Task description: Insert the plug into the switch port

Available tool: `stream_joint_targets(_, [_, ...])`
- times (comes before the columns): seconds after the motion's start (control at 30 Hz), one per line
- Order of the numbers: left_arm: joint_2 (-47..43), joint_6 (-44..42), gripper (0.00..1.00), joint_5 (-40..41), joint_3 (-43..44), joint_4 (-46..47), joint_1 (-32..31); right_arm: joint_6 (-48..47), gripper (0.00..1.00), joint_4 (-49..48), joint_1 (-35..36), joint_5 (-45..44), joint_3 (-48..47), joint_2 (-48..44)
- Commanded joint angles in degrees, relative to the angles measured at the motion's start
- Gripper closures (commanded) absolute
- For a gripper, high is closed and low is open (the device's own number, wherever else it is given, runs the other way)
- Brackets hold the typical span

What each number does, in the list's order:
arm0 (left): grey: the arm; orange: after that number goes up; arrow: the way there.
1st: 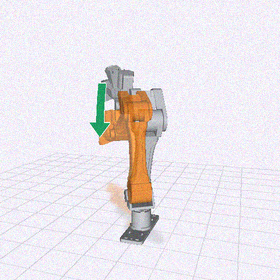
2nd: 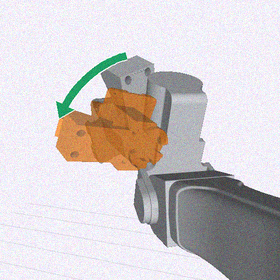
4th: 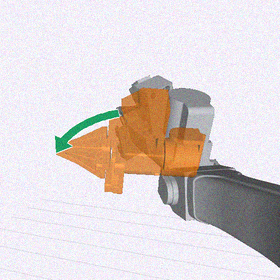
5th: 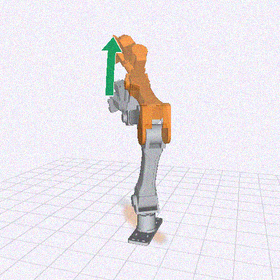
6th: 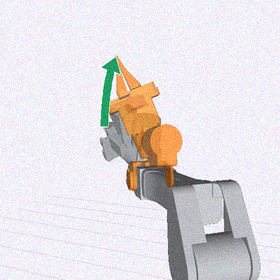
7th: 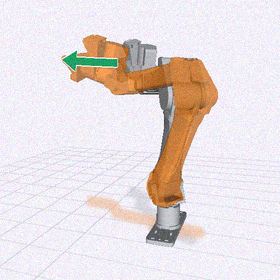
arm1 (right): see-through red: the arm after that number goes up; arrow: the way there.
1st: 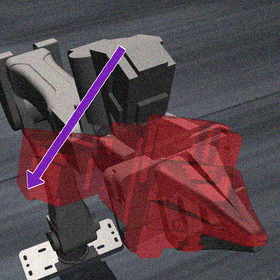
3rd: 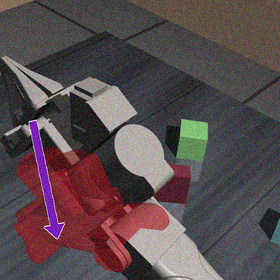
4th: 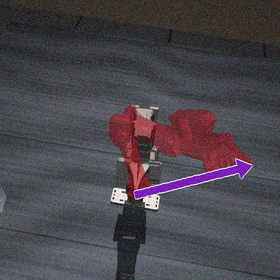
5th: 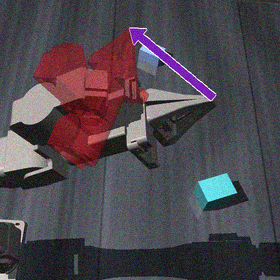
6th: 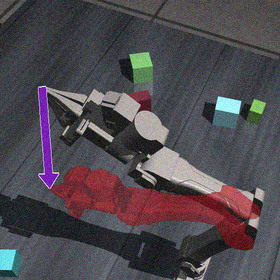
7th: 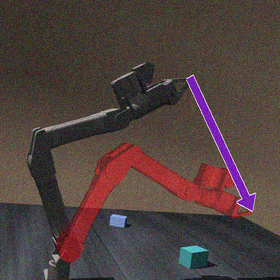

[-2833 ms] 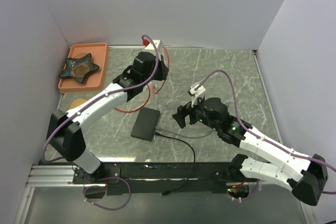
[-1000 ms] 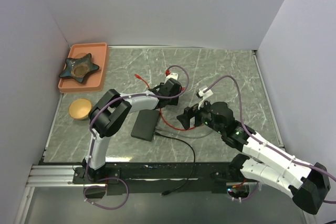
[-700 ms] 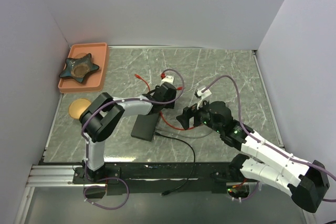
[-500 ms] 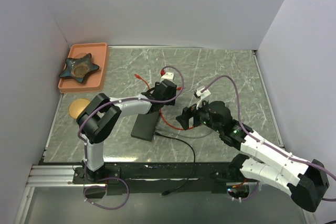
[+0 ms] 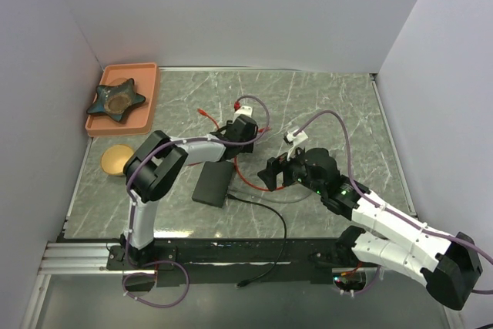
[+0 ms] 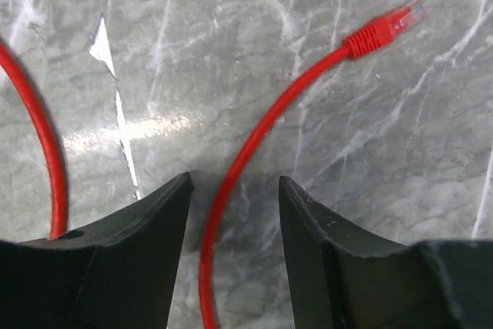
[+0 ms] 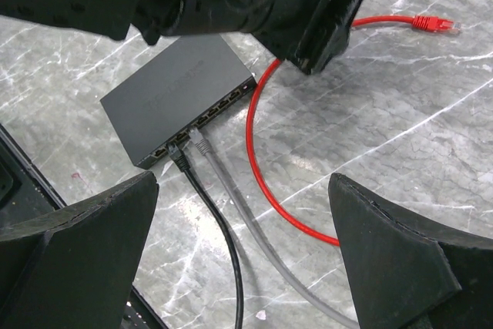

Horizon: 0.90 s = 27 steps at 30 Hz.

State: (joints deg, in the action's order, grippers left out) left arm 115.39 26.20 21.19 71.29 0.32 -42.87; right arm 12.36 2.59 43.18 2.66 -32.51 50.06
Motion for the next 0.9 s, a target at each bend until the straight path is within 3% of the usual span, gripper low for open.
stream_joint_targets(0.0, [0.4, 0.1, 0.47, -2.7, -1.3, 1.4, 1.2, -0.4, 0.01, -2.4, -0.5, 0.1, -0.7, 0.8])
stream_joint_targets(0.1, [0.4, 0.0, 0.62, -4.8, -2.6, 2.1, 1.9, -0.4, 0.01, -2.4, -0.4, 0.2, -0.8, 1.7])
stream_joint_targets(0.2, [0.4, 0.4, 0.83, -6.4, -3.8, 2.7, 2.2, -0.1, 0.01, -3.8, -0.5, 0.3, -0.6, 2.1])
stream_joint_targets(0.23, [0.5, 0.6, 0.99, -6.5, -4.0, 2.8, 2.3, 0.1, 0.01, -4.3, -0.5, 0.6, -0.6, 2.2])
stream_joint_targets(0.47, [-1.2, 4.4, 0.99, -7.0, -7.5, 5.5, 2.3, 1.7, 0.01, -5.5, -2.0, 3.1, -2.0, 5.0])
stream_joint_targets(0.7, [-11.3, 9.7, 0.99, -8.7, -16.8, 14.3, 2.3, 4.7, 0.01, -7.9, -5.8, 8.1, -3.4, 7.5])
stream_joint_targets(0.87, [-17.6, 11.7, 0.99, -9.3, -23.5, 19.8, 1.7, 10.7, 0.01, -12.9, -10.2, 16.8, -3.4, 12.6])
